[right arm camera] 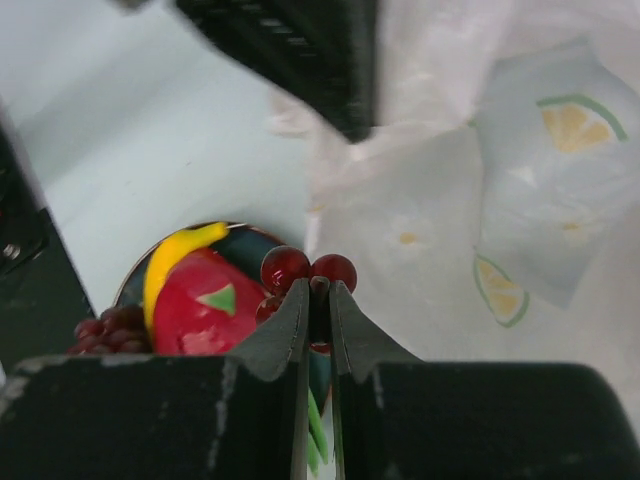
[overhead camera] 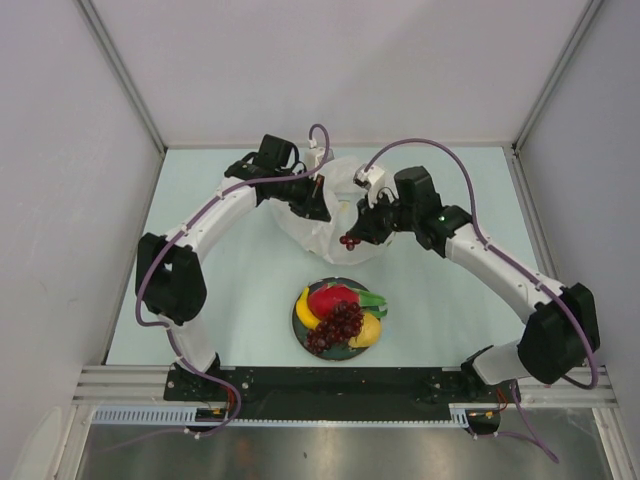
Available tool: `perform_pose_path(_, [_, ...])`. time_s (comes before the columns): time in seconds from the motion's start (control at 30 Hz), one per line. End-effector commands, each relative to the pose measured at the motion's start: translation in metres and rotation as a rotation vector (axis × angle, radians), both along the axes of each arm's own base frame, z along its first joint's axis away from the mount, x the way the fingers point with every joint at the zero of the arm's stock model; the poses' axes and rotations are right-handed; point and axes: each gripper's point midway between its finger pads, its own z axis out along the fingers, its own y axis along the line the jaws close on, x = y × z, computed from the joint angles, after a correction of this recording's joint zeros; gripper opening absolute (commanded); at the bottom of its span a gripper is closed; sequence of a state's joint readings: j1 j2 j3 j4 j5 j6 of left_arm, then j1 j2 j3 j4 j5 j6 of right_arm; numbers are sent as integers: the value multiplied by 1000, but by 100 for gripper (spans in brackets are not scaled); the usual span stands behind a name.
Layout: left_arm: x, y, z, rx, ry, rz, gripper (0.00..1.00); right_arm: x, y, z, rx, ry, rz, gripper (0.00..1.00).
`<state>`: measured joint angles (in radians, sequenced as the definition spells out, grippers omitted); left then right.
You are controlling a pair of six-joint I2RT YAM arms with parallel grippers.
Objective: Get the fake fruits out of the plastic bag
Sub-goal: Take out the fake fruit from the plastic bag, then place the fake fruit on the plate.
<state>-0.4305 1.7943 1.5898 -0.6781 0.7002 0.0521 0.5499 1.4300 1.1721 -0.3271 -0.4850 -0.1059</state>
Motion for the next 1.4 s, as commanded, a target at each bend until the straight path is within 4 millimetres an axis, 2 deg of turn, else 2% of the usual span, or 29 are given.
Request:
perform_pose_path(0.0, [9,2,18,-14,-62,23,0,-48,13,26,12,-114,250,3])
perform_pose_path(0.1, [9,3,20,-19,-61,35,0,-73,32,29,1,-169,358,4])
perform_pose_path(0.2, [10,4,25,-27,-74,39,0,-82,35,23,-44,-196,395,4])
perform_pose_path(0.27, [9,6,29,-29,-87,43,1,-79,24,15,-72,-160,372,3])
perform_pose_path(0.33, [7,7,30,-23,-89,43,0,-73,14,17,-61,-115,312,3])
perform_pose_path(0.37, [6,8,33,-24,-95,43,0,-63,2,20,-54,-100,260,2])
perform_pose_path(0.5, [3,12,31,-3,-99,34,0,-56,-26,18,-72,-64,195,2])
perform_pose_path(0.63, [1,18,24,50,-100,22,0,-77,-42,-5,-109,-19,247,3])
perform_pose_path(0.83, [8,29,19,99,-108,29,0,-90,-41,5,-61,-27,230,3])
perform_pose_path(1.03, [9,29,27,82,-127,47,0,-101,-57,-38,-184,40,243,4])
perform_pose_path(1.27, [7,33,25,98,-131,53,0,-104,-56,-59,-199,60,250,6])
perform_pose_path(1.37, [4,35,25,105,-135,54,0,-113,-52,-67,-192,76,284,6])
